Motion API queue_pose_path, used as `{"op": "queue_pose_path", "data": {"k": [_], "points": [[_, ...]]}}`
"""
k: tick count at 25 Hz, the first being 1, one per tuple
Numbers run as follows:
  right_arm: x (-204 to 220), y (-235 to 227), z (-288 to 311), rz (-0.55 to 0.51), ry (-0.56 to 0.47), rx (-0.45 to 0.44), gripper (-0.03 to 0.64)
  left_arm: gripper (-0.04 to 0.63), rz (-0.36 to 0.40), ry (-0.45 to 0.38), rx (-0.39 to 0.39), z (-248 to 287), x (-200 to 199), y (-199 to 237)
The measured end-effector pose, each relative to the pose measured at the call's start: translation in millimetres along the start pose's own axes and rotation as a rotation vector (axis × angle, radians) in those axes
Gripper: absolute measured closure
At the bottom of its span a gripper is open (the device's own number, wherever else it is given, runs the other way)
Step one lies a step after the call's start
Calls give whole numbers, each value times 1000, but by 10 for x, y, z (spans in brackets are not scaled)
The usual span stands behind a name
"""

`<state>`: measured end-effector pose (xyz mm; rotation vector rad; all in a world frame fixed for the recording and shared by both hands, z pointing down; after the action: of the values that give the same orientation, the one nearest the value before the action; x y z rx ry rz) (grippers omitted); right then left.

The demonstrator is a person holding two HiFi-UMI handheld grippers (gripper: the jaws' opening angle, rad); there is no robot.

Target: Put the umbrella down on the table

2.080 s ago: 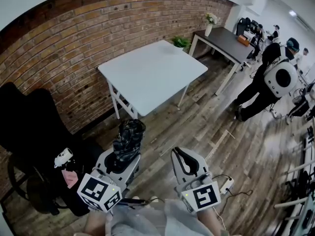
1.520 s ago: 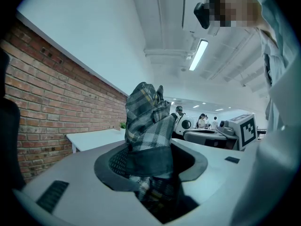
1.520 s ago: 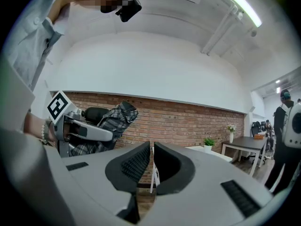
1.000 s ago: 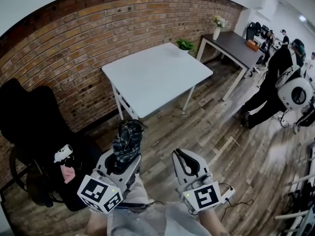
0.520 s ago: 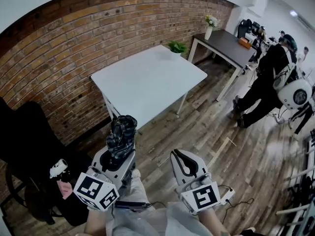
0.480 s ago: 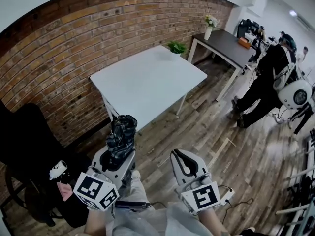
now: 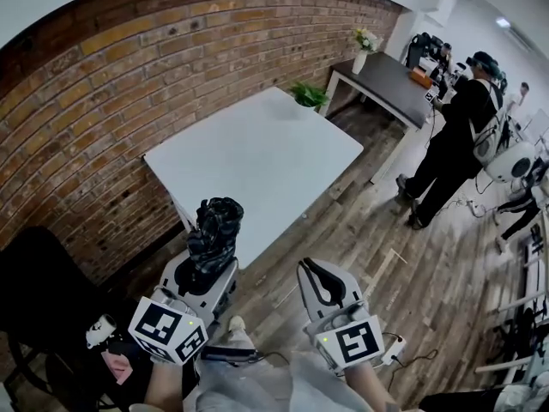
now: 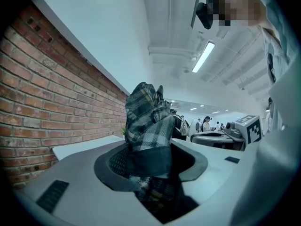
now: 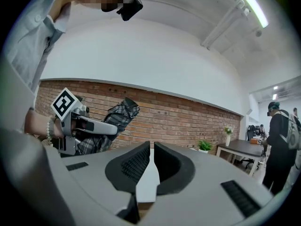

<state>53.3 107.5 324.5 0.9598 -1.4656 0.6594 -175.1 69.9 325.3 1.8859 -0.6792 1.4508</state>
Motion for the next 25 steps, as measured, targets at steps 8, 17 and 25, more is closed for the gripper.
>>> {"op": "queue_pose_path", "data": {"k": [8, 17, 25], "points": [[83, -153, 919, -23, -15, 12, 560, 377, -2, 3, 27, 489, -87, 765], [249, -315, 1422, -19, 1, 54, 560, 379, -12, 56, 75, 896, 36, 1209], [384, -543, 1477, -5, 30, 90, 560, 379, -39, 93, 102, 1253, 187, 1255]]}}
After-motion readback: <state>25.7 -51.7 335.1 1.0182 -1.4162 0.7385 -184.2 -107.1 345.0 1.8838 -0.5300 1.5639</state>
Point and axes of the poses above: the fingertips, and each gripper's own axes: z forward along the fingers, y to its left, x out of its underside, the point moved 9 cm from there along -z, backward along the fingers, and after that the axes turned 14 degrees about -y, right-handed, at the moved point
